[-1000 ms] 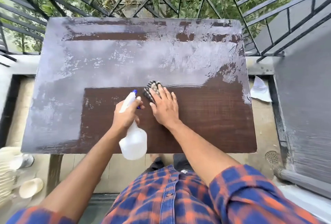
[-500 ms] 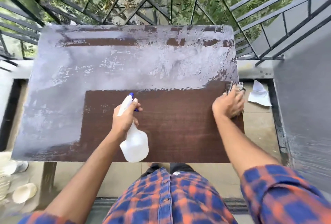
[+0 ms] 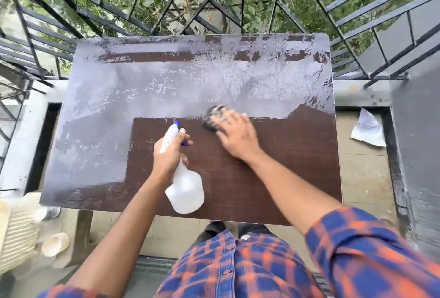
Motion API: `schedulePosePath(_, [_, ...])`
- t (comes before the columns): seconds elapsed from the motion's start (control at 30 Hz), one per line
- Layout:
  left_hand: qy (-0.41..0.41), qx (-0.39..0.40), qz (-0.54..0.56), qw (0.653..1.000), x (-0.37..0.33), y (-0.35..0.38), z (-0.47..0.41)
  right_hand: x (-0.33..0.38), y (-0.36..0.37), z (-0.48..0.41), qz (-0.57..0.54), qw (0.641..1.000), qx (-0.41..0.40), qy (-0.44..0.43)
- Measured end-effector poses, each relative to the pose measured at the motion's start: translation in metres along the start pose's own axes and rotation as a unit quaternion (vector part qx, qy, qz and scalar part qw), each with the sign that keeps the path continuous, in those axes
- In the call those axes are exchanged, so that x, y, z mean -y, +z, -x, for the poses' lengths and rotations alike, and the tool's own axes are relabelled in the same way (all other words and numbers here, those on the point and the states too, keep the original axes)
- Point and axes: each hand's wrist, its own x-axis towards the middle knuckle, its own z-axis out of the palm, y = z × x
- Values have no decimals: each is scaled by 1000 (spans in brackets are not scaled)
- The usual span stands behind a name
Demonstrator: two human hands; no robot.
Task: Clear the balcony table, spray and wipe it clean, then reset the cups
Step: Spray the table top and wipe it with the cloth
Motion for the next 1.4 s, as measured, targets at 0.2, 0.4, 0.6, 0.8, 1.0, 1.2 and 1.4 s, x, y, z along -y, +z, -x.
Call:
schedulePosePath(0.2, [-8, 2, 9, 1000, 1, 9, -1, -167, -73, 30, -6, 918, -131, 375])
schedulePosePath(0.4, [3, 14, 0, 1000, -13, 32, -5, -160, -77, -5, -35, 849, -143, 508])
schedulePosePath(0.6, [12, 8, -3, 1000, -29, 55, -10, -43, -37, -42, -14, 959, 5, 282])
schedulePosePath(0.8, [27, 2, -21, 999, -33, 76, -12, -24, -25, -40, 31, 985, 140, -96])
schedulePosePath(1.0, [28, 4, -6, 1000, -33, 90, -11, -165, -69, -30, 4, 974, -73, 213])
schedulePosePath(1.2, [10, 3, -18, 1000, -33, 99, -19, -179, -77, -34, -47, 853, -184, 486])
schedulePosePath(1.4, [18, 28, -18, 999, -39, 108, -33, -83, -33, -5, -4, 974, -86, 210])
